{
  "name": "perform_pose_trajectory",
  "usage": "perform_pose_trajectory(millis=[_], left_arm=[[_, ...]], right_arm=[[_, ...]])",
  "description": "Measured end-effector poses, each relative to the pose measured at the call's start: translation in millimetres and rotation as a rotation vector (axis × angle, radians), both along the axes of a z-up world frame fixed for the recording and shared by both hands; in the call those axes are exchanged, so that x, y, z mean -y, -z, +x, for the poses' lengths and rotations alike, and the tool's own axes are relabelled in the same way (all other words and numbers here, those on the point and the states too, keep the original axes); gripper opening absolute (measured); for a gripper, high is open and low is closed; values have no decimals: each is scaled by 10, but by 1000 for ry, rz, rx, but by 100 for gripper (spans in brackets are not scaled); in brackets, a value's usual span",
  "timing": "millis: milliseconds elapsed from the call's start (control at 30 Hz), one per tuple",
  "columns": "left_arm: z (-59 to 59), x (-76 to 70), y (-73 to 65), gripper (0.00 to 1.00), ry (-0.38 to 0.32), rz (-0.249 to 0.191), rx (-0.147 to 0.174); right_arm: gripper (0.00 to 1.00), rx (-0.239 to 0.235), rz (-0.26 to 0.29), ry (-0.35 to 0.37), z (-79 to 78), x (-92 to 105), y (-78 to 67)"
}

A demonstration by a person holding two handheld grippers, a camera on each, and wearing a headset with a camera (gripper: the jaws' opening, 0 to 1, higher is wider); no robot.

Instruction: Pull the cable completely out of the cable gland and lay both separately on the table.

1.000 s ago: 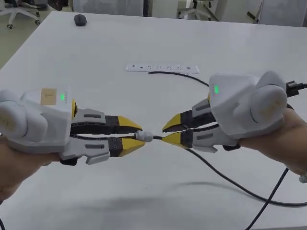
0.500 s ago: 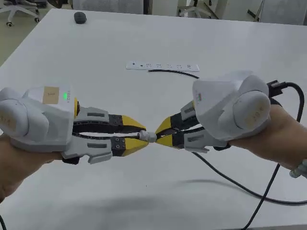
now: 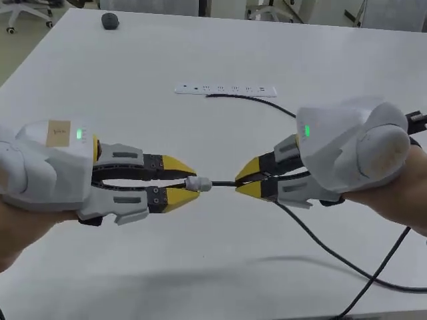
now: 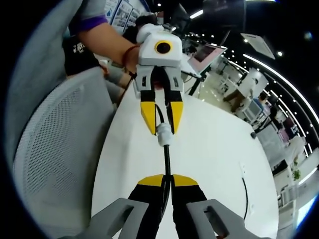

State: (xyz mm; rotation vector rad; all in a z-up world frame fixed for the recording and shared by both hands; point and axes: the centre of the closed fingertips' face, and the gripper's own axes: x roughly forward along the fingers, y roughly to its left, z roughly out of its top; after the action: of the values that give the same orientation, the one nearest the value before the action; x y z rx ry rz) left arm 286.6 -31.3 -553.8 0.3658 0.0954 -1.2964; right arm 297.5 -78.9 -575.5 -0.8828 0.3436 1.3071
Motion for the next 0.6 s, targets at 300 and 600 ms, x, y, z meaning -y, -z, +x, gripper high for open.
perform_pose_trajectory(millis=[300, 600], left_arm=[[25, -13, -29, 16, -7, -11, -5], [34, -38, -22, 16, -18, -13, -11]], right_arm=[[0, -9, -4, 59, 46, 226, 31], [0, -16, -22, 88, 59, 353, 84]])
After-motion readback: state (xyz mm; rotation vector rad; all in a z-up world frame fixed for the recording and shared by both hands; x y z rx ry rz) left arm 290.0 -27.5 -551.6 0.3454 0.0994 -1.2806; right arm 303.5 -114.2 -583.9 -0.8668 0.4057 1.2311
